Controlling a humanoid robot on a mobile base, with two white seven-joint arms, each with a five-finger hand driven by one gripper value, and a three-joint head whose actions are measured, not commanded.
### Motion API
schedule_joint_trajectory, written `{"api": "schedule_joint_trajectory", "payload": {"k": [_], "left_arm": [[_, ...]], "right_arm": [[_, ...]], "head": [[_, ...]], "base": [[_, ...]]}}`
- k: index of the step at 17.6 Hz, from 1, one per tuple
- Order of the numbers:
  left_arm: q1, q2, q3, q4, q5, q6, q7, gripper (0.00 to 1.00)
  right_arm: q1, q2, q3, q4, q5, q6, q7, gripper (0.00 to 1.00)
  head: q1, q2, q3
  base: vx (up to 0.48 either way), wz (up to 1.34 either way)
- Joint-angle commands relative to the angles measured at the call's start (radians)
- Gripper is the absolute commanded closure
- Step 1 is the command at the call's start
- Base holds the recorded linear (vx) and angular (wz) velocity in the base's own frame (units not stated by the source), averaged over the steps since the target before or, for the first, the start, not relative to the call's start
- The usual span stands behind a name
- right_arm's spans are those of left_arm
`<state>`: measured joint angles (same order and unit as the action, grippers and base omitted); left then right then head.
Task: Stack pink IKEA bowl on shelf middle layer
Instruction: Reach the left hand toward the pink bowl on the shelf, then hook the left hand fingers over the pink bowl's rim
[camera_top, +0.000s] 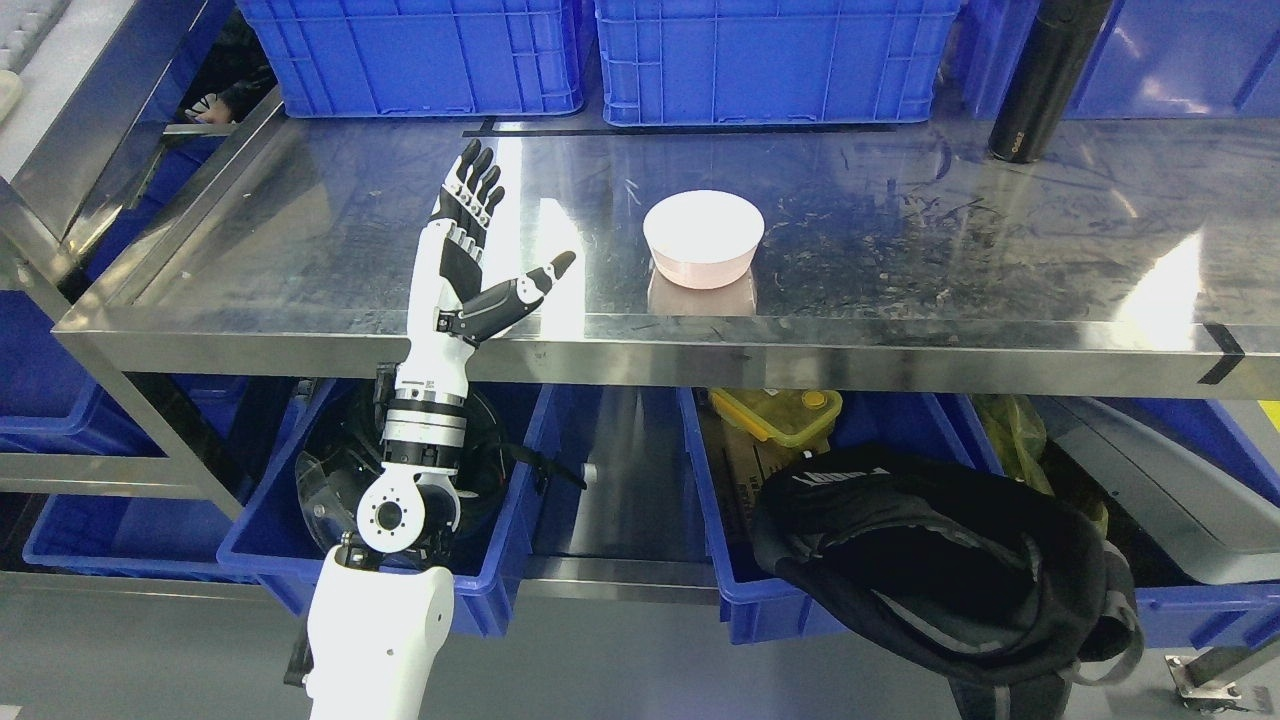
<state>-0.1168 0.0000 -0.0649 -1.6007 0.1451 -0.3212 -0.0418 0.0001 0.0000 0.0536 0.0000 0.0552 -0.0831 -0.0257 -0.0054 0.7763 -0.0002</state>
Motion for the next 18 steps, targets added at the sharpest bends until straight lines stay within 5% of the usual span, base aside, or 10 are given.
{"api": "schedule_joint_trajectory", "payload": {"k": [1,4,8,12,18], "left_arm": [[0.003,0.017,-0.013,-0.012,0.005,-0.009,-0.001,0.00],[-0.046,0.017,-0.013,-0.010,-0.031,0.004,0.000,0.00],[-0.210,0.063,-0.035,-0.010,-0.336,0.120,-0.088,0.01],[-0.400,0.072,-0.188,-0.010,-0.796,0.212,-0.413,0.02],[-0.561,0.126,-0.317,-0.009,-1.061,0.228,-0.657,0.05]], "right_arm": [[0.023,-0.017,0.000,-0.017,0.000,0.000,0.000,0.00],[0.023,-0.017,0.000,-0.017,0.000,0.000,0.000,0.00],[0.023,-0.017,-0.001,-0.017,0.000,0.000,0.000,0.00],[0.023,-0.017,0.000,-0.017,0.000,0.000,0.000,0.00],[0.023,-0.017,0.000,-0.017,0.000,0.000,0.000,0.00]], "head": [[0.0000,0.000,0.000],[0.0000,0.000,0.000],[0.0000,0.000,0.000],[0.0000,0.000,0.000],[0.0000,0.000,0.000]], "base": [[0.000,0.00],[0.000,0.00],[0.000,0.00],[0.000,0.00],[0.000,0.00]]}}
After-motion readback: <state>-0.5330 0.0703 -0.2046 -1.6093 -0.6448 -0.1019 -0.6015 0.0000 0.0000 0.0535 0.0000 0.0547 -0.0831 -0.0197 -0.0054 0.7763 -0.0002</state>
